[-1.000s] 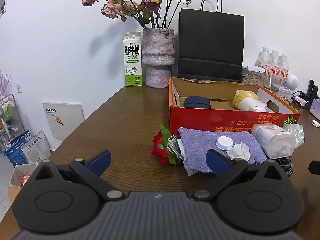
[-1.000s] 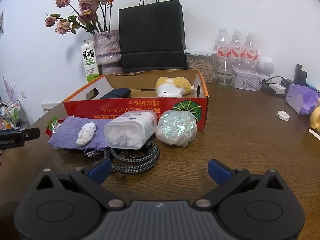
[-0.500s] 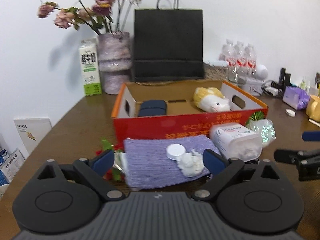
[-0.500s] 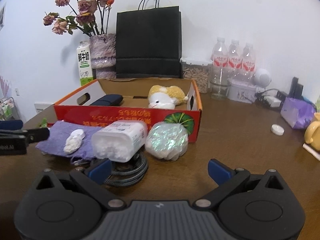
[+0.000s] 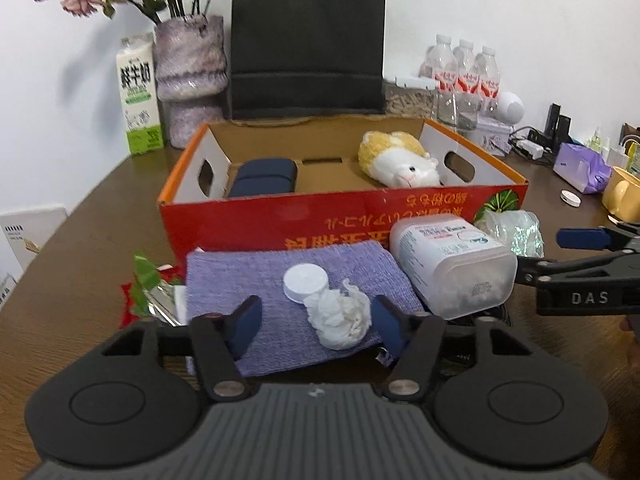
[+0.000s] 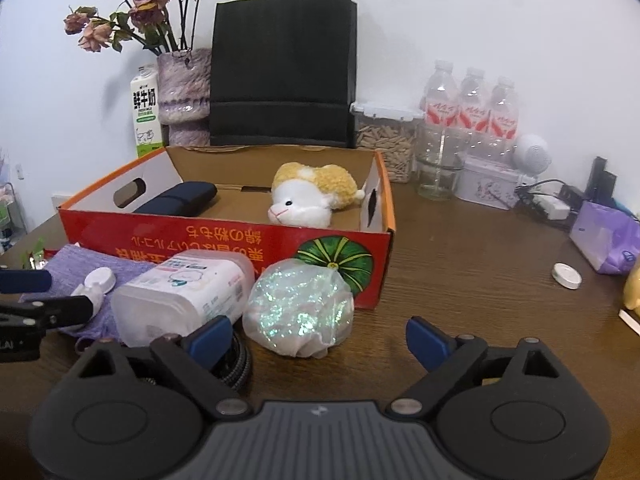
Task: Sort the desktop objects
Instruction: 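Grasp the white tissue with the left tool while the right tool grasps the sparkly ball, then lift the tissue and sparkly ball into the box and open both tools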
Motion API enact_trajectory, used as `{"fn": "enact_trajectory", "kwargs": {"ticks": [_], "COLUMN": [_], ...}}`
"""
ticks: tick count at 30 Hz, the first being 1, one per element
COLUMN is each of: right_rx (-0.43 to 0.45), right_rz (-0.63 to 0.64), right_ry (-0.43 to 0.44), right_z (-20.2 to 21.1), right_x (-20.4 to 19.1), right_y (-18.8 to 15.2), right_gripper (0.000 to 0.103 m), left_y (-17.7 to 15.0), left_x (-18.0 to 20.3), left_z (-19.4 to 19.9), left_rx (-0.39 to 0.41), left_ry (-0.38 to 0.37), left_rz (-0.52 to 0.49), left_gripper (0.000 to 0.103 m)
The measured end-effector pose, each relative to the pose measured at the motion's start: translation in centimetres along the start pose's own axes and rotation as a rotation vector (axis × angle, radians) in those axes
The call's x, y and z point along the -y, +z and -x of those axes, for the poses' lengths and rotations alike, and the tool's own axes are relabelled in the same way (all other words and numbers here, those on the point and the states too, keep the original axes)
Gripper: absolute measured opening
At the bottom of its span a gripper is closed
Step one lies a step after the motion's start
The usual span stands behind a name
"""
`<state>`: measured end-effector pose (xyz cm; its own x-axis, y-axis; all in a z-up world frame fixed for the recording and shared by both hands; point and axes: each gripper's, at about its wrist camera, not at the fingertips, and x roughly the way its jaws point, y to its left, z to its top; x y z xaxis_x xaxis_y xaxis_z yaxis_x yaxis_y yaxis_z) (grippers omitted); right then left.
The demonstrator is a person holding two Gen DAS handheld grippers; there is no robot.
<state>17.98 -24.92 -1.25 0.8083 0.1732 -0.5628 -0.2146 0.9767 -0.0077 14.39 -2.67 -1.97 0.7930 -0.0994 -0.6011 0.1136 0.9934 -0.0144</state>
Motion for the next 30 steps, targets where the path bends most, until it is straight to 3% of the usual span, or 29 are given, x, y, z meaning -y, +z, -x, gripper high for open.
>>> {"fn": "enact_trajectory", "kwargs": {"ticks": [4,6,8,12,18,30], "right_rx": [-0.012,-0.02,-0.023,0.0,0.03,0.123], "right_rz": [-0.002,-0.012,-0.016,-0.012,-0.016,-0.043], "right_ry": [0.035,0.057,0.071,0.085,0.082,0.082], "right_z": [-0.9,-1.1,-1.1,-0.6,0.3,3.0], "right_x": [0.3,0.6,0.6,0.6,0.6,1.1], "right_y": [0.0,0.0,-0.2,-0.3,-0.3,0.4], "right_gripper": [0.083,0.068,0.052,0.038,0.029,0.027], "left_y": [0.1,0.1,0.1,0.0,0.2,1.5], "left_x": [0.1,0.2,0.3,0.1,-0.1,-0.3], "left_z": [-0.6,-0.6,-0.6,-0.3,0.4,2.6], "left_rx": [-0.023,-0.028,-0.029,-0.023,0.003,0.098], "left_ry": [-0.026,-0.034,-0.035,-0.043,-0.039,-0.041], "left_rz": [0.011,0.011,0.011,0.018,0.018,0.005], "left_gripper": [0.039,0.029,0.027,0.023,0.021,0.021]}}
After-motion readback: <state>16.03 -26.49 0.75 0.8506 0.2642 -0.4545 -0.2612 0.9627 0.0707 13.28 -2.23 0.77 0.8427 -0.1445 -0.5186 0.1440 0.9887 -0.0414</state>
